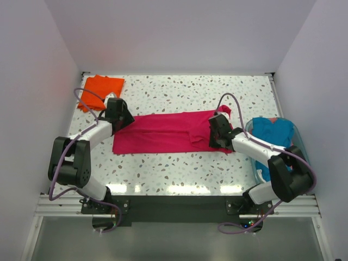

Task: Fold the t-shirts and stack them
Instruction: Fold the tshirt

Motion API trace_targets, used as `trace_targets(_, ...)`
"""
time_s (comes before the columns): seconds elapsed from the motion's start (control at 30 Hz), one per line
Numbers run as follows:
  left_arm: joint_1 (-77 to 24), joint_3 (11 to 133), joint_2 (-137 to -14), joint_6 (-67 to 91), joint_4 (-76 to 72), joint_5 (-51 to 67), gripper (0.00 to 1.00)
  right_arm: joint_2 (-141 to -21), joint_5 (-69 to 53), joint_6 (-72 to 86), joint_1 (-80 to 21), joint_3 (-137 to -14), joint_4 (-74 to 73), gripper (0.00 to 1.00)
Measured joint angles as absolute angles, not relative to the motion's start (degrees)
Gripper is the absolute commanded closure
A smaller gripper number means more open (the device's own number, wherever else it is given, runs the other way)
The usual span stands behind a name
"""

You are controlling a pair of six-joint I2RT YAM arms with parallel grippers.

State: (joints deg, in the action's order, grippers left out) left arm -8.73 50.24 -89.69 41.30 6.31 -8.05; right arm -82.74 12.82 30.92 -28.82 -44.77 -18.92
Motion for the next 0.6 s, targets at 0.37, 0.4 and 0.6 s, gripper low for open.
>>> trace_targets(0.37, -11.7, 50.2, -90.5, 41.0, 7.2, -11.3, 0.56, -87.1, 17.6, 31.5, -28.0, -55.8, -23.0, 0.59)
trace_targets(0.4, -11.9, 50.0, -91.0, 41.1, 7.2, -11.9, 0.59, -89.4, 17.8, 31.5, -27.5, -57.5, -22.8, 0.57)
trace_targets(0.6, -13.3, 46.7, -93.3, 42.5, 8.2, -16.9, 0.71, -102.8, 18.3, 31.3, -23.5, -63.0, -23.6, 0.54)
